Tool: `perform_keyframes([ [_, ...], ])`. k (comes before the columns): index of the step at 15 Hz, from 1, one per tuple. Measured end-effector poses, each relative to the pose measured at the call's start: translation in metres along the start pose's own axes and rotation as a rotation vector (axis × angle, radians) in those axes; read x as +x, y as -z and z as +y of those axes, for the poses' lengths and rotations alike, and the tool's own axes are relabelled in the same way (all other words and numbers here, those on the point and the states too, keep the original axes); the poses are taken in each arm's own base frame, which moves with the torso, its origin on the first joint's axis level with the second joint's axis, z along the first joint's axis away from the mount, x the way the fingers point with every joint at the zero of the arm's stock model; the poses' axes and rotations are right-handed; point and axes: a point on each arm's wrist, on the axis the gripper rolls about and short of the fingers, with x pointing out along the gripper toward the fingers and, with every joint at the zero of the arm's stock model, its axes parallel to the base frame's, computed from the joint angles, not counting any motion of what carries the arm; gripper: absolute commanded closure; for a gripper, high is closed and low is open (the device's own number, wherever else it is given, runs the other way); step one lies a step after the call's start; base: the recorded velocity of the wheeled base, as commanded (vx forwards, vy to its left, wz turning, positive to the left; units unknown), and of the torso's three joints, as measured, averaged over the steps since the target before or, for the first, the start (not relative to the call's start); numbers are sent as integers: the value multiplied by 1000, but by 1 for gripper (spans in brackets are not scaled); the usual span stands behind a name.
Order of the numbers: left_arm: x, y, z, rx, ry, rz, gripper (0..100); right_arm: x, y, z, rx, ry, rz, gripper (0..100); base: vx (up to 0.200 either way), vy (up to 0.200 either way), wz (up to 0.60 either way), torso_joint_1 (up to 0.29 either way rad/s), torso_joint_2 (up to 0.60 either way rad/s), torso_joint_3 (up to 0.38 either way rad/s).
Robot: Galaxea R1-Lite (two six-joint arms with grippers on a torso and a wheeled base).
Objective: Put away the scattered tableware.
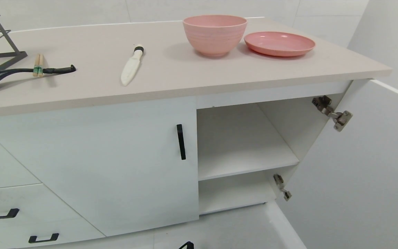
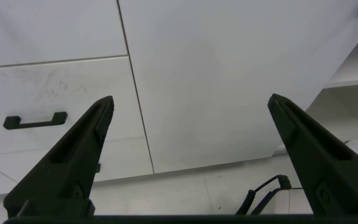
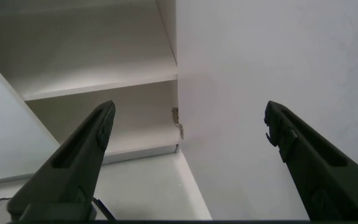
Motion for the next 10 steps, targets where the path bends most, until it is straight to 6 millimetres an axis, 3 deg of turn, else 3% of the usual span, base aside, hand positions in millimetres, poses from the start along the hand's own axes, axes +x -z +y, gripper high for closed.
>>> perform_keyframes([
  [5,0,0,0,-1,1,1,0,0,0,0,0,0,0,0,0,0,0,214,-108,-99],
  [10,0,0,0,-1,1,0,0,0,0,0,0,0,0,0,0,0,0,217,-594,-201],
])
